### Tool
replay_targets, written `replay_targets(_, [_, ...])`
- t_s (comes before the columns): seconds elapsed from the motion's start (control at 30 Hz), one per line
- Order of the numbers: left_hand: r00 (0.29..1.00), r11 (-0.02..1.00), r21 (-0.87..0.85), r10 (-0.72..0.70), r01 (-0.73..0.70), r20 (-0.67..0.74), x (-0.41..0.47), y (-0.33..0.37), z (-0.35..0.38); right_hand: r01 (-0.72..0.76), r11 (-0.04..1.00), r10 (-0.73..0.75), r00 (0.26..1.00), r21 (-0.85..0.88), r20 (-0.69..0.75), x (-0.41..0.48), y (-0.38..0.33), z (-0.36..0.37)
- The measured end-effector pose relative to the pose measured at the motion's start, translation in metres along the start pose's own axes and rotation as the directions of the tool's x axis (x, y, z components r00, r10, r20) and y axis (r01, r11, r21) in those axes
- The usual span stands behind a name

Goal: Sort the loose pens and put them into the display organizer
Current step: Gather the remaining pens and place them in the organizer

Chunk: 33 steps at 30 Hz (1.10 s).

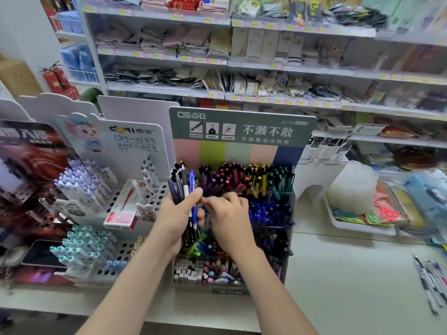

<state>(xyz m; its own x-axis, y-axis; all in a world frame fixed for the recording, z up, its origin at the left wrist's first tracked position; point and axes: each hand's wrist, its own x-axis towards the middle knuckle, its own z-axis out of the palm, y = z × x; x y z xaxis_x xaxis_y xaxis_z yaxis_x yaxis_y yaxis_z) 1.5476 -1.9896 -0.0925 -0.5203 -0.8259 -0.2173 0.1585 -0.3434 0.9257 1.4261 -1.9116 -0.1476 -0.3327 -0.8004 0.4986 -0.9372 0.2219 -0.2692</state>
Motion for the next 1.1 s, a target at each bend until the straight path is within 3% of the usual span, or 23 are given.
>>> replay_targets(0.07, [1.0, 1.0, 0.009, 0.014, -0.014, 0.002, 0.0, -0.001, 0.008, 0.001, 1.0, 0.0, 0.998, -0.02, 0.059, -0.004, 0.001, 0.003])
replay_targets(0.13, [1.0, 1.0, 0.012, 0.02, -0.02, 0.006, 0.0, -0.003, 0.014, -0.091, 0.994, 0.094, 0.994, -0.055, 0.058, -0.006, 0.001, 0.001])
replay_targets(0.2, [1.0, 1.0, 0.014, 0.018, -0.018, 0.009, 0.0, -0.006, 0.017, -0.063, 0.996, 0.067, 0.995, -0.059, 0.076, -0.011, -0.001, -0.002])
replay_targets(0.3, [1.0, 0.999, 0.053, 0.011, -0.012, 0.017, -0.001, -0.011, 0.021, -0.085, 0.994, 0.076, 0.991, 0.075, 0.109, -0.012, -0.001, -0.016])
replay_targets(0.37, [0.999, 0.998, 0.059, 0.01, -0.012, 0.037, -0.003, -0.014, 0.024, -0.187, 0.968, 0.189, 0.982, 0.166, 0.008, -0.012, 0.0, -0.028])
replay_targets(0.43, [0.997, 0.998, 0.067, -0.002, -0.003, 0.078, -0.009, -0.015, 0.025, -0.33, 0.866, 0.396, 0.911, 0.375, -0.115, -0.014, -0.001, -0.041])
replay_targets(0.5, [0.986, 0.994, 0.107, -0.023, 0.005, 0.166, -0.016, -0.015, 0.023, -0.423, 0.647, 0.546, 0.838, 0.635, 0.002, -0.012, -0.002, -0.058])
replay_targets(0.57, [0.968, 0.989, 0.151, -0.049, 0.012, 0.248, -0.024, -0.018, 0.02, -0.493, 0.47, 0.526, 0.822, 0.732, 0.216, -0.011, 0.0, -0.071])
replay_targets(0.63, [0.954, 0.982, 0.187, -0.08, 0.026, 0.288, -0.032, -0.021, 0.019, -0.542, 0.402, 0.457, 0.817, 0.739, 0.351, -0.013, 0.002, -0.079])
replay_targets(0.73, [0.947, 0.981, 0.186, -0.105, 0.049, 0.304, -0.041, -0.023, 0.018, -0.562, 0.334, 0.421, 0.807, 0.757, 0.413, -0.018, 0.003, -0.08])
replay_targets(0.97, [0.95, 0.976, 0.155, -0.189, 0.153, 0.247, -0.051, -0.023, 0.014, -0.53, 0.32, 0.459, 0.812, 0.785, 0.361, -0.023, -0.002, -0.075])
replay_targets(1.03, [0.951, 0.98, 0.119, -0.183, 0.158, 0.247, -0.052, -0.022, 0.015, -0.453, 0.324, 0.528, 0.815, 0.831, 0.239, -0.022, -0.003, -0.075])
replay_targets(1.1, [0.964, 0.983, 0.142, -0.148, 0.118, 0.223, -0.049, -0.023, 0.015, -0.33, 0.337, 0.662, 0.749, 0.882, 0.027, -0.022, -0.001, -0.076])
